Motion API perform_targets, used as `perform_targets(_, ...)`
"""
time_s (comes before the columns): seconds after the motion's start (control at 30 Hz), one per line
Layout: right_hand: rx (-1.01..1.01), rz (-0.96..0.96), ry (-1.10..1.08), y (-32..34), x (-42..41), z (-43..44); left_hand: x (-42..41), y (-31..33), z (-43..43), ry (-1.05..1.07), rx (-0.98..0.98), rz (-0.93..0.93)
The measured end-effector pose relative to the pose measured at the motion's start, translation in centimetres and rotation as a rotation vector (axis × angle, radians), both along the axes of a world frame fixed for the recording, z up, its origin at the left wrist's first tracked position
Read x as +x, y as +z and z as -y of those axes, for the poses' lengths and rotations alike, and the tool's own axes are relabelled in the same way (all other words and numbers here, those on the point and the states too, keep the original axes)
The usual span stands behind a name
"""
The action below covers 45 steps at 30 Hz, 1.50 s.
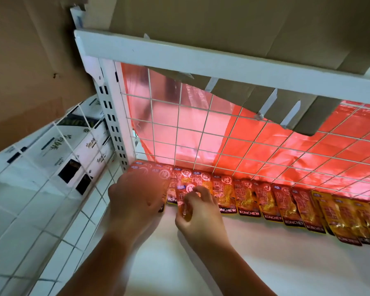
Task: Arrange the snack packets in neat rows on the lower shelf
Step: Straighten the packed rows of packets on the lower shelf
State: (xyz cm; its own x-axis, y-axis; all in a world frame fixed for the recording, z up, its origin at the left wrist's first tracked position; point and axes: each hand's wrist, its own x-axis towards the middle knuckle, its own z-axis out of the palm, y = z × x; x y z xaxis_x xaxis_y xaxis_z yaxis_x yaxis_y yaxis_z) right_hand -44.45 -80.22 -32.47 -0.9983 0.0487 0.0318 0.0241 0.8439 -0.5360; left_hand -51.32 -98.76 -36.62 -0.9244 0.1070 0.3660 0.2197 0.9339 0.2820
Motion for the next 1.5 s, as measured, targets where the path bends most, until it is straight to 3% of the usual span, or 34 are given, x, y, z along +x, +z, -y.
perform_targets(0.53,0.1,0.035,-0.171,-0.6,-5.5,3.4,0.2,-0.8,0.1,0.034,-0.033,0.08)
perform_targets(1.5,0.094,-0.028,-0.172,0.4,-3.8,0.2,0.5,-0.4,0.0,0.027,0.005,0.049)
